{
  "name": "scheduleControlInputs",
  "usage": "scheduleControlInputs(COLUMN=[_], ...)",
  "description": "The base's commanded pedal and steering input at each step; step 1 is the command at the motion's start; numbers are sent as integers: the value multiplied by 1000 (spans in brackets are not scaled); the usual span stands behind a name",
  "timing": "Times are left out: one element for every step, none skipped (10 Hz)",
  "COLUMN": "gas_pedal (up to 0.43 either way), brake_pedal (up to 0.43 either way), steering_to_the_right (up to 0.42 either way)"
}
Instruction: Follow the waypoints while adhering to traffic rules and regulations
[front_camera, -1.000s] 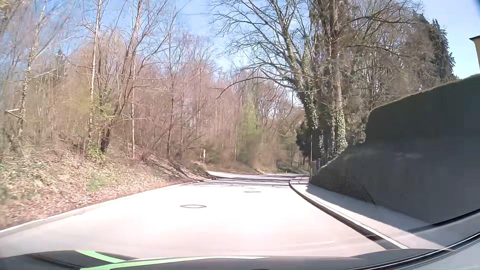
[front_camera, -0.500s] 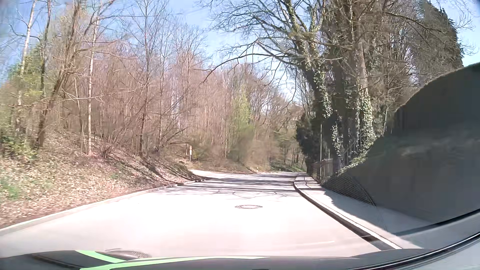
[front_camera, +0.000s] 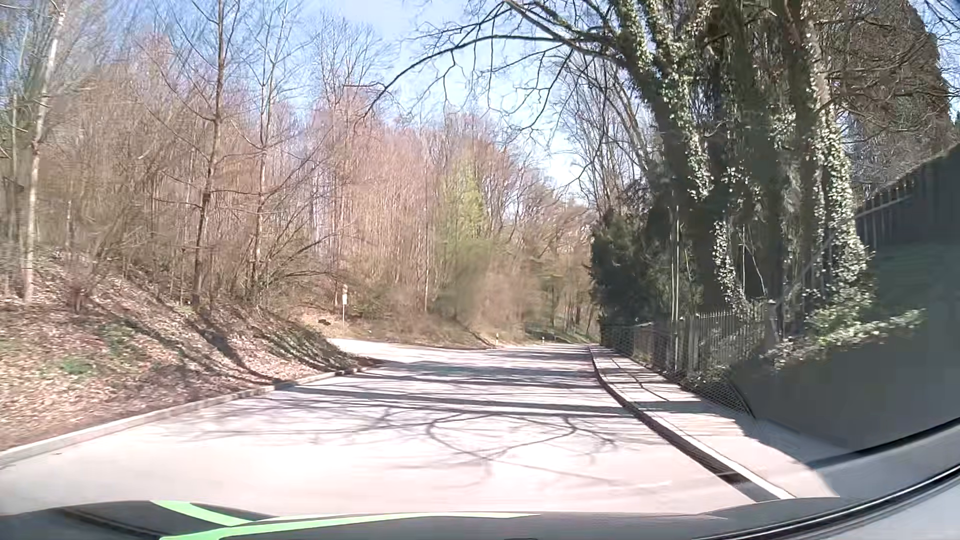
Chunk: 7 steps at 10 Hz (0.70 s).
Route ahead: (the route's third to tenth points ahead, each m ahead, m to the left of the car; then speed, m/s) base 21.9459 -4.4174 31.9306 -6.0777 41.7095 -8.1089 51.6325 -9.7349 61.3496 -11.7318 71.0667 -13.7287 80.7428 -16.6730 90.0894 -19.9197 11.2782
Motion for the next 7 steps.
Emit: scheduleControlInputs(gas_pedal=[0, 0, 0, 0, 0, 0, 0], brake_pedal=[0, 0, 0, 0, 0, 0, 0], steering_to_the_right=[34, 35, 35, 35, 35, 35, 35])
